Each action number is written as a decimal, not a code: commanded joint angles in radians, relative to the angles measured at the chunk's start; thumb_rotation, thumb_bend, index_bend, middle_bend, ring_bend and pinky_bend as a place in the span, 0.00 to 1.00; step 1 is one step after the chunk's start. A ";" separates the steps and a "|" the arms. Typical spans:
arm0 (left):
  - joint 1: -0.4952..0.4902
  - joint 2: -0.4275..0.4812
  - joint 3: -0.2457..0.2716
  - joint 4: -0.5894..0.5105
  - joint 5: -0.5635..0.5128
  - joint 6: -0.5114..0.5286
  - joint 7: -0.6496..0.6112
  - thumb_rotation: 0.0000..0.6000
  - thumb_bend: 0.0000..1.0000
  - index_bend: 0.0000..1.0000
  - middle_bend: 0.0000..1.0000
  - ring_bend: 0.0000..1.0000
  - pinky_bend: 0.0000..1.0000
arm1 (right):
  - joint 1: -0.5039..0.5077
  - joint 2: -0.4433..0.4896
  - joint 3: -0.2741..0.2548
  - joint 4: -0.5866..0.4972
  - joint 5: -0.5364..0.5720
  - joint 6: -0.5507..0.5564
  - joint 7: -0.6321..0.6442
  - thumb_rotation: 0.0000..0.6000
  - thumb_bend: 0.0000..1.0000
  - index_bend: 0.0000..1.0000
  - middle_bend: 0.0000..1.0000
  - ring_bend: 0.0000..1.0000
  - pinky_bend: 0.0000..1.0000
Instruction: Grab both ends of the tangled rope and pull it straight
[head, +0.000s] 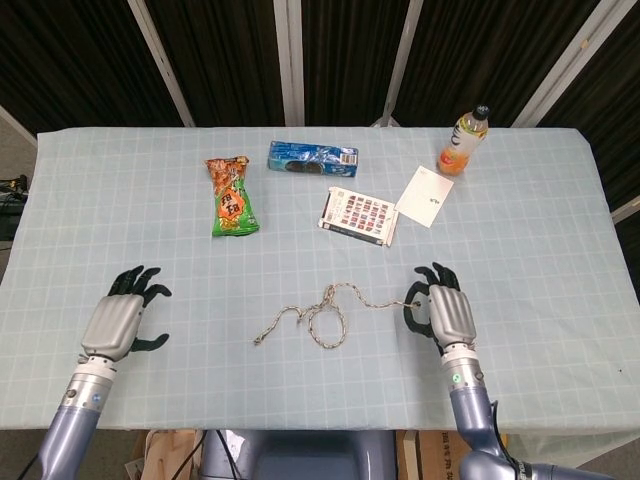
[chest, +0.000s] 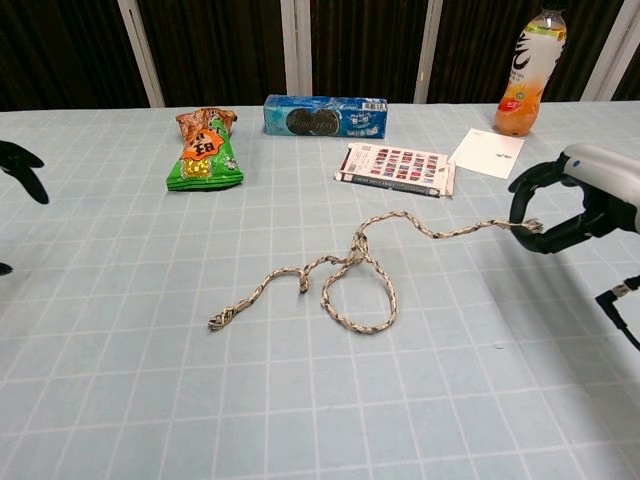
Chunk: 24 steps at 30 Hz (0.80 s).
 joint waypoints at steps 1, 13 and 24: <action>-0.083 -0.120 -0.059 -0.030 -0.172 0.008 0.122 1.00 0.24 0.34 0.09 0.00 0.00 | -0.001 0.011 0.002 -0.003 0.002 -0.002 0.007 1.00 0.47 0.62 0.22 0.00 0.00; -0.203 -0.364 -0.088 0.007 -0.314 0.114 0.250 1.00 0.25 0.36 0.11 0.00 0.00 | -0.003 0.048 0.001 -0.023 0.008 0.004 0.022 1.00 0.47 0.62 0.22 0.00 0.00; -0.270 -0.507 -0.118 0.098 -0.378 0.179 0.297 1.00 0.35 0.41 0.13 0.00 0.00 | 0.003 0.055 -0.003 -0.034 0.010 0.014 0.020 1.00 0.47 0.62 0.22 0.00 0.00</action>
